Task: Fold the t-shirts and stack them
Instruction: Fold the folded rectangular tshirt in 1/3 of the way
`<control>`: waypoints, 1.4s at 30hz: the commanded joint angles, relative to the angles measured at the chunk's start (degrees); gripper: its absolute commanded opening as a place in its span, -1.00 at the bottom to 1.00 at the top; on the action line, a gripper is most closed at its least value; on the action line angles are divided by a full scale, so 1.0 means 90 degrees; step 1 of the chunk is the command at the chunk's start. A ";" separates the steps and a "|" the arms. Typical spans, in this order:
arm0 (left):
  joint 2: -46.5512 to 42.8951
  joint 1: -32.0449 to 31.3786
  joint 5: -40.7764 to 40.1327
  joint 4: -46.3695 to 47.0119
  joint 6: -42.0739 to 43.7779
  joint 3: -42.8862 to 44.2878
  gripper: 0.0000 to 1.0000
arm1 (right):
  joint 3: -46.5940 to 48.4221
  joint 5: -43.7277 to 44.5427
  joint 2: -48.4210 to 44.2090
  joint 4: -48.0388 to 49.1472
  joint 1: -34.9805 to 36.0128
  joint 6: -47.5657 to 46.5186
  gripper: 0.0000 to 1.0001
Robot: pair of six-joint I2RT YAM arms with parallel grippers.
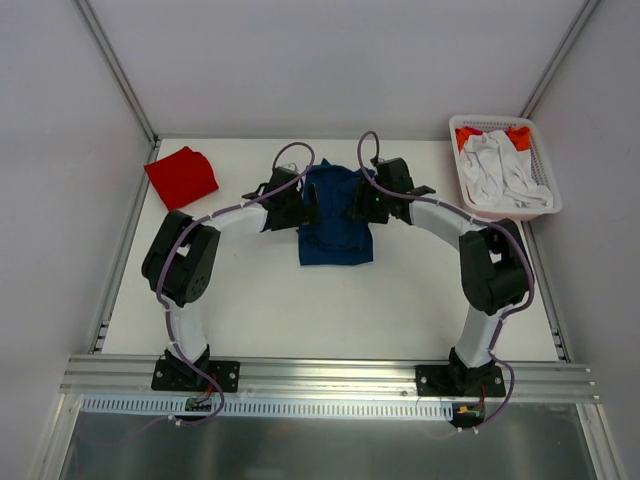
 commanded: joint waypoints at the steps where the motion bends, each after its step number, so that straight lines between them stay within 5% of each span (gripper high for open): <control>1: -0.0771 0.0056 -0.0201 0.0031 0.0036 -0.0302 0.98 | 0.0621 0.0153 -0.0415 -0.0349 -0.0094 -0.0323 0.12; 12: -0.2440 0.0056 -0.0416 -0.0358 -0.0198 -0.1592 0.98 | 0.0925 0.0203 -0.0825 -0.0906 -0.0319 -0.0558 0.11; 19: -0.3456 -0.0110 -0.0290 -0.0584 -0.0549 -0.2509 0.98 | 0.0037 0.0349 -0.1538 -0.0741 0.0091 -0.0324 0.11; 28: -0.3340 -0.0774 -0.0660 -0.0564 -0.0921 -0.3008 0.98 | -0.0179 0.0963 -0.1490 -0.1257 0.1155 -0.0772 0.11; 42: -0.3818 -0.0804 -0.0846 -0.0555 -0.1038 -0.3555 0.98 | 0.0144 0.2643 -0.0806 -0.1952 0.1996 -0.1642 0.07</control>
